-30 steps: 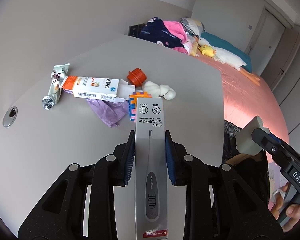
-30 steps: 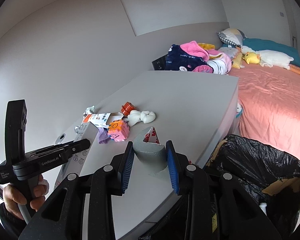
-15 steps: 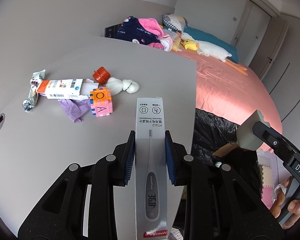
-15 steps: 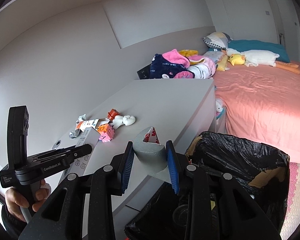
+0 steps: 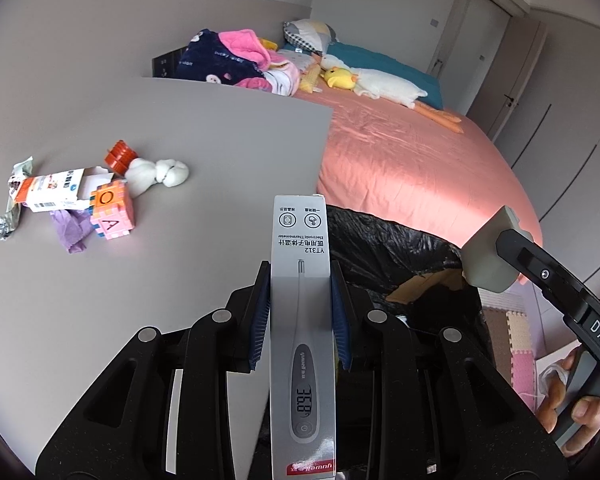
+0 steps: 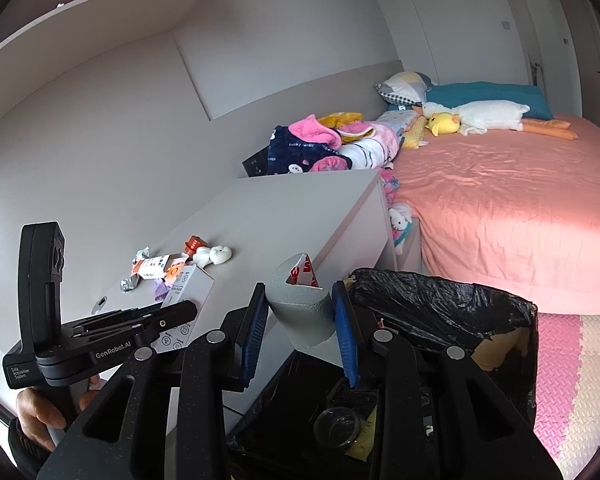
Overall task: Collect trash
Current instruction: 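Carry the thermometer box and grey block over the trash bag and open both tools, then move both tools back over the remaining items on the desk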
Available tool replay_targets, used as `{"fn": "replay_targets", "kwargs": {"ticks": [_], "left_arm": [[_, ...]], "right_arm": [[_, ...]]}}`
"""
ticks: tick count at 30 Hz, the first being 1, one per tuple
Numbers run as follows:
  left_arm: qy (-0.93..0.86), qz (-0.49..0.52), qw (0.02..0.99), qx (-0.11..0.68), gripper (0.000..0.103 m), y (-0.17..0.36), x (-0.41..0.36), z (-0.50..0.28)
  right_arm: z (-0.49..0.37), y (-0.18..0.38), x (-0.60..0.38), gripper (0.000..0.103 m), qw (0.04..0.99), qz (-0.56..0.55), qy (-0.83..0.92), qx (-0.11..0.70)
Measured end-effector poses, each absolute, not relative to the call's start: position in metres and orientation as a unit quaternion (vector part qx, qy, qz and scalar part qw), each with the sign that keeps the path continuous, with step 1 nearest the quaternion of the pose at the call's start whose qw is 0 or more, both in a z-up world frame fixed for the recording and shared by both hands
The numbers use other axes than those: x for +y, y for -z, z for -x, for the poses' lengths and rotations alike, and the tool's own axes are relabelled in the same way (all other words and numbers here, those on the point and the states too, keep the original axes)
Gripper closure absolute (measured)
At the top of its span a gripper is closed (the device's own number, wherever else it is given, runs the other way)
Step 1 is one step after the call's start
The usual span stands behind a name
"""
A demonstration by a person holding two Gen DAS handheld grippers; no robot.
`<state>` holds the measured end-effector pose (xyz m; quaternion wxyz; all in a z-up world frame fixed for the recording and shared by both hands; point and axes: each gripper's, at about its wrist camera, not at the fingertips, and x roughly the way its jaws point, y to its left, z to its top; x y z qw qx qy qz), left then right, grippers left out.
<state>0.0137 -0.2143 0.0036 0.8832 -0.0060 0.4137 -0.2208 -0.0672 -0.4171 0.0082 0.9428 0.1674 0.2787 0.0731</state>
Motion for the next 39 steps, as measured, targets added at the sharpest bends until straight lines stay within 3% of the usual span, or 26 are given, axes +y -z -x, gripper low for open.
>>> {"fn": "replay_targets", "kwargs": {"ticks": [23, 24, 25, 26, 39], "left_arm": [[0.341, -0.025, 0.835, 0.431, 0.074, 0.001, -0.298, 0.009], [0.355, -0.03, 0.826, 0.437, 0.068, 0.003, -0.302, 0.011], [0.358, -0.035, 0.821, 0.442, 0.035, 0.004, -0.304, 0.012], [0.35, -0.04, 0.826, 0.44, 0.007, 0.003, -0.305, 0.013], [0.293, -0.038, 0.857, 0.422, 0.006, 0.0, -0.27, 0.001]], "right_arm": [[0.097, -0.008, -0.486, 0.066, 0.942, -0.209, -0.009, 0.262], [0.097, -0.008, -0.488, 0.052, 0.94, -0.212, -0.01, 0.266], [0.098, -0.008, -0.491, 0.024, 0.94, -0.216, -0.004, 0.264], [0.101, -0.009, -0.493, 0.016, 0.942, -0.219, 0.011, 0.255], [0.104, -0.008, -0.493, 0.013, 0.944, -0.222, 0.026, 0.241]]}}
